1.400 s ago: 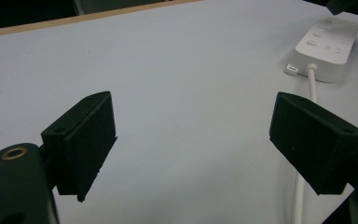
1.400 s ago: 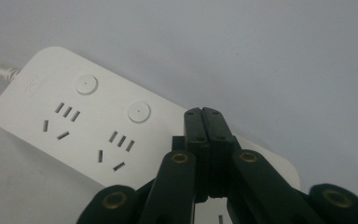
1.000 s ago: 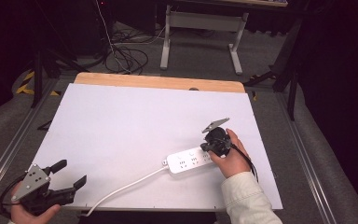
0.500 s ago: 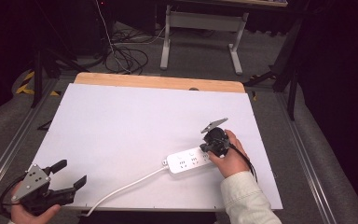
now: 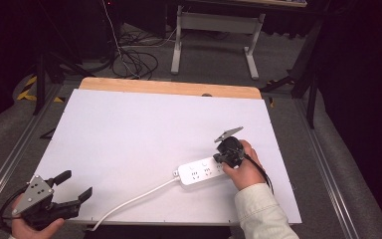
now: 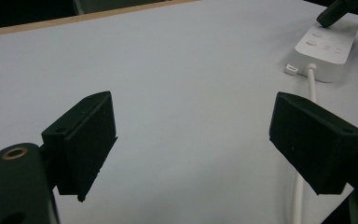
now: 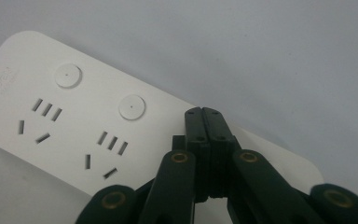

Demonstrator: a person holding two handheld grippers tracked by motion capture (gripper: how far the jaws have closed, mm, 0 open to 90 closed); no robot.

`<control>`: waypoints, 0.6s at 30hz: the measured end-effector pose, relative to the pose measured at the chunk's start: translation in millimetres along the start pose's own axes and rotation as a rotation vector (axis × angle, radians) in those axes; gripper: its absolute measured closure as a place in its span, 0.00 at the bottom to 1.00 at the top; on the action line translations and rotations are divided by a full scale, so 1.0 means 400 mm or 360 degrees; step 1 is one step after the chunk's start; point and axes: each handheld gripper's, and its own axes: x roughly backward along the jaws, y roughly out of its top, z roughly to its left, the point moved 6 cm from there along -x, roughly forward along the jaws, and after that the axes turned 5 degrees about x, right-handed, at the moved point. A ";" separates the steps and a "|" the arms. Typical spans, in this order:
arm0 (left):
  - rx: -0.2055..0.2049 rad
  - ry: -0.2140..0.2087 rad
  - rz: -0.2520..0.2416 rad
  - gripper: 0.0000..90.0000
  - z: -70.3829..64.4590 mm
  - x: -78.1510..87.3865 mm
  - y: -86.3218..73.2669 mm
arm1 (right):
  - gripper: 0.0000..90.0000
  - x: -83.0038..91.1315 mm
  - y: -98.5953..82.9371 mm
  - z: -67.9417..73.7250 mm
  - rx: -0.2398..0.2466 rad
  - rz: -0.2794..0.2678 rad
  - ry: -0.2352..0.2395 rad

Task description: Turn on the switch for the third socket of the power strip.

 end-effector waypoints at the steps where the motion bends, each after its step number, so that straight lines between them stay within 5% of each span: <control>1: 0.0000 0.0000 0.0000 0.17 0.000 0.000 0.000 | 1.00 -0.001 0.000 0.000 -0.0008 0.0001 0.0002; 18: -0.0004 0.0000 -0.0006 0.17 -0.002 0.000 0.001 | 1.00 -0.005 0.005 0.004 -0.0023 0.0074 -0.0034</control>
